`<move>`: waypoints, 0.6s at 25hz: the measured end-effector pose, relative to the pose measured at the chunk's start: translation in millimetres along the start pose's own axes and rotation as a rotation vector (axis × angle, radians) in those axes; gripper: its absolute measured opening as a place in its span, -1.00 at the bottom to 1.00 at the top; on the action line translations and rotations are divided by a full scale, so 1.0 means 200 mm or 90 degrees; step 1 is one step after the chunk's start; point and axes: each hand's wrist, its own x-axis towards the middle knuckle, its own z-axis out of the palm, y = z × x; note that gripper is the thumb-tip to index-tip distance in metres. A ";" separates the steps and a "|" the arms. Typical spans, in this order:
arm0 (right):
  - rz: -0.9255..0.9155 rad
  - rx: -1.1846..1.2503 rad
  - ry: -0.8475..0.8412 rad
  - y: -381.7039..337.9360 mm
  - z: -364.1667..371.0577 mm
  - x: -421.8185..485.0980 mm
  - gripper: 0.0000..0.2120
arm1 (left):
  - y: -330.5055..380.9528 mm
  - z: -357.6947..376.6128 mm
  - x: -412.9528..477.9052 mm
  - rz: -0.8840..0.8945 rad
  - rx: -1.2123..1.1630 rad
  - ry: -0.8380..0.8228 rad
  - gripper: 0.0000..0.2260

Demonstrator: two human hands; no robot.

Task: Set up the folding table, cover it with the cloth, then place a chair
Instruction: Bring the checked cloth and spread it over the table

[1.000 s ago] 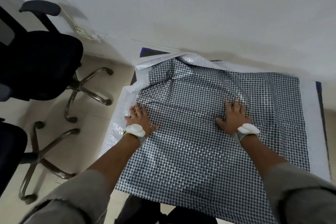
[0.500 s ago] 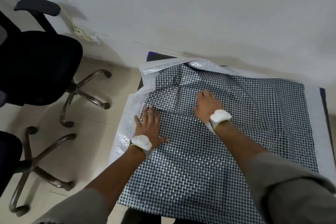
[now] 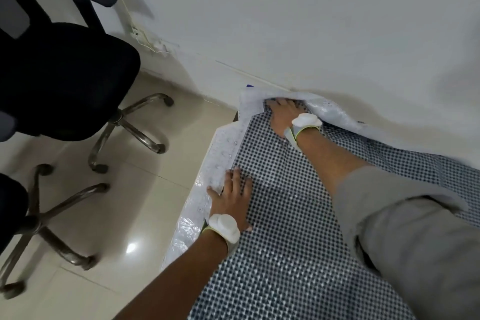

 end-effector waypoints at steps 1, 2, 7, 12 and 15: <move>-0.003 0.012 0.026 0.02 0.00 0.04 -0.40 | 0.00 0.02 -0.01 -0.005 0.005 0.005 0.12; 0.000 0.021 0.049 0.03 0.00 0.08 -0.36 | 0.00 0.04 -0.02 -0.009 0.012 0.012 0.12; 0.001 0.077 0.064 -0.03 0.02 0.11 -0.31 | -0.01 0.04 -0.01 -0.004 0.028 0.017 0.11; 0.205 0.026 0.125 -0.07 0.12 0.05 -0.24 | 0.00 0.04 0.00 -0.006 0.021 0.015 0.10; 0.224 0.140 0.085 -0.03 0.12 0.07 -0.14 | 0.02 0.02 -0.01 -0.020 0.027 0.012 0.03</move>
